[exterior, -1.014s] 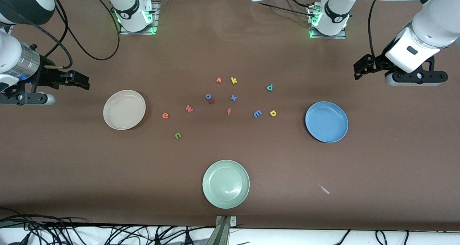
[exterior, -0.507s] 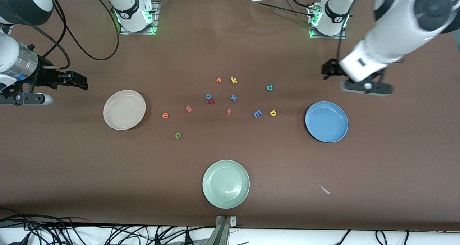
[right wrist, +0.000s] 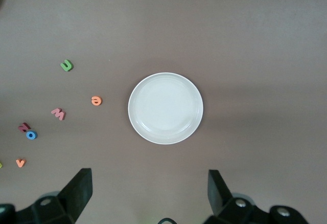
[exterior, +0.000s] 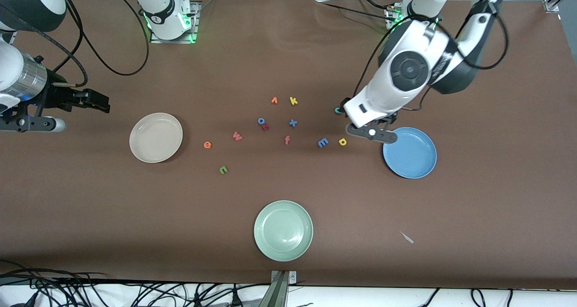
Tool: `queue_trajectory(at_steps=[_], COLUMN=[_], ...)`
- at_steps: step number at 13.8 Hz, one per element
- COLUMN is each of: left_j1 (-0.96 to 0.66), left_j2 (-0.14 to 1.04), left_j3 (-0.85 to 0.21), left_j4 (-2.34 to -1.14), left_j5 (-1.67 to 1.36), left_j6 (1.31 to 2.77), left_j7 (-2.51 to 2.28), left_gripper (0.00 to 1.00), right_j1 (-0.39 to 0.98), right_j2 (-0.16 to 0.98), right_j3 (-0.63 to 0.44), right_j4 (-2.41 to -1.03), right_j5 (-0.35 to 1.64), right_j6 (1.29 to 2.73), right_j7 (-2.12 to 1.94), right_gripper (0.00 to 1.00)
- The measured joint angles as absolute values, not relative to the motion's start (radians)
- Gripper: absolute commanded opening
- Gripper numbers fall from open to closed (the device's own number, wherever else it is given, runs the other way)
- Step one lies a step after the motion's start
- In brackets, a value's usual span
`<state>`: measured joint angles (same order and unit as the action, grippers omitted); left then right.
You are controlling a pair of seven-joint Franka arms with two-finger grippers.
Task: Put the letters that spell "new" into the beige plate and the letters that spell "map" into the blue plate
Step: 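Move the left gripper to the blue E while the right gripper reaches letters, then grasp the blue E with the left gripper while the right gripper lowers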
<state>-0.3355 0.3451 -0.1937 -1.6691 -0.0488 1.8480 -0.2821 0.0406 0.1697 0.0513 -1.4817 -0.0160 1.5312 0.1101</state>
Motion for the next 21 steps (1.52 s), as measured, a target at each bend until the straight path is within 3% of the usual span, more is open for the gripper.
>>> queue_trajectory(at_steps=[8, 12, 17, 19, 21], left_j1=[-0.465, -0.465, -0.473, -0.486, -0.489], left_j2=[0.549, 0.580, 0.610, 0.628, 0.649], left_j3=[-0.196, -0.193, -0.194, -0.194, -0.193], left_j4=[-1.679, -1.796, -1.842, -1.842, -1.843], left_j5=[-0.047, -0.033, 0.100, 0.110, 0.116], left_j6=[2.131, 2.313, 2.391, 2.415, 2.449], left_j7=[-0.171, -0.022, 0.009, 0.010, 0.014], left_gripper=[1.00, 1.00, 0.98, 0.91, 0.70], right_j1=[0.166, 0.194, 0.229, 0.243, 0.254], right_j2=[0.255, 0.340, 0.405, 0.409, 0.410], right_j3=[0.064, 0.063, 0.064, 0.064, 0.064], right_j4=[-1.490, -1.493, -1.572, -1.648, -1.732], right_j5=[-0.014, -0.012, 0.007, 0.007, 0.007], right_j6=[1.615, 1.689, 1.845, 1.949, 2.059], right_j7=[0.117, 0.130, 0.247, 0.284, 0.311], right_gripper=[1.00, 1.00, 1.00, 1.00, 1.00])
